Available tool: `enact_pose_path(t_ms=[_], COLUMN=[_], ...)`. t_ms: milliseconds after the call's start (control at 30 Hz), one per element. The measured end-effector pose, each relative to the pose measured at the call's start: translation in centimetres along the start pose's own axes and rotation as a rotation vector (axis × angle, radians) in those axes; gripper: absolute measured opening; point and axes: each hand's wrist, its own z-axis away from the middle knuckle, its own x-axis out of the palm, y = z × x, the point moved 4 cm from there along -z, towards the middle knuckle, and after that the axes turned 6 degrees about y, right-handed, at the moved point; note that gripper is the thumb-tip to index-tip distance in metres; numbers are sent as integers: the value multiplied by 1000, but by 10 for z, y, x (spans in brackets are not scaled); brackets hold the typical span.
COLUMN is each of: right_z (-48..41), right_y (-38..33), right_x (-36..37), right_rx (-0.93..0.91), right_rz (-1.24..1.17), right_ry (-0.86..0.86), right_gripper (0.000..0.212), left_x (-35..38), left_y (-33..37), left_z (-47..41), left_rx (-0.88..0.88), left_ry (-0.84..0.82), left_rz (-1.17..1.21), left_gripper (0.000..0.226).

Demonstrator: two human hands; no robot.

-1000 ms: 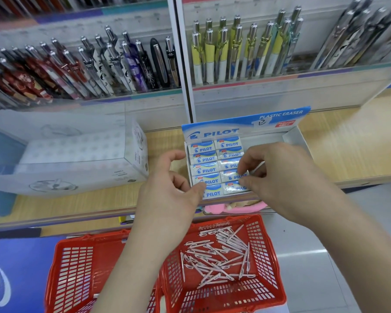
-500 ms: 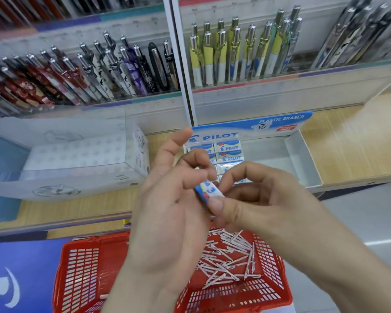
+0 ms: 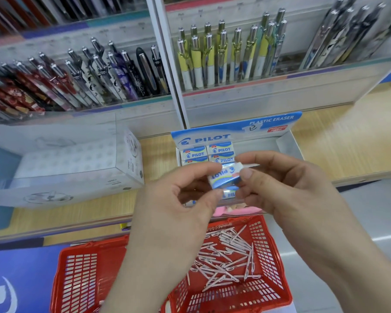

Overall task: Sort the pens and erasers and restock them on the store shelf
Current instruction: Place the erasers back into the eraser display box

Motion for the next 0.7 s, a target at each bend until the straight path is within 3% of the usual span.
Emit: enact_pose_path(t_ms=[67,200,267,333,433,567,700], right_z=[0,-5,-11,-21,-38,-49,-53], right_y=[0,-2,-4,-7,-9,-9,-9], right_x=[0,-6,-12,-18,-26,-24,-18], right_rx=[-10,-11,-35,-107,-265,-355,-379], right_rz=[-13,19,81,237,582,837,867], right_ry=[11,98,157,216,315,416,436], right_gripper=[24,20,19,21,16,8,19], left_x=[9,18,13,6,1,2,0], left_y=[2,5,4,-1,-20,-32,-34], left_z=[3,4,-2,-12,-25,-30,-33], left_rx=[41,155,254,342,339,343,312], left_ry=[66,118,148,198,182,146,168], left_rz=[-67,-199,-344,-548,-728,-735,-635], left_gripper=[30,33,20,19,30,34,38])
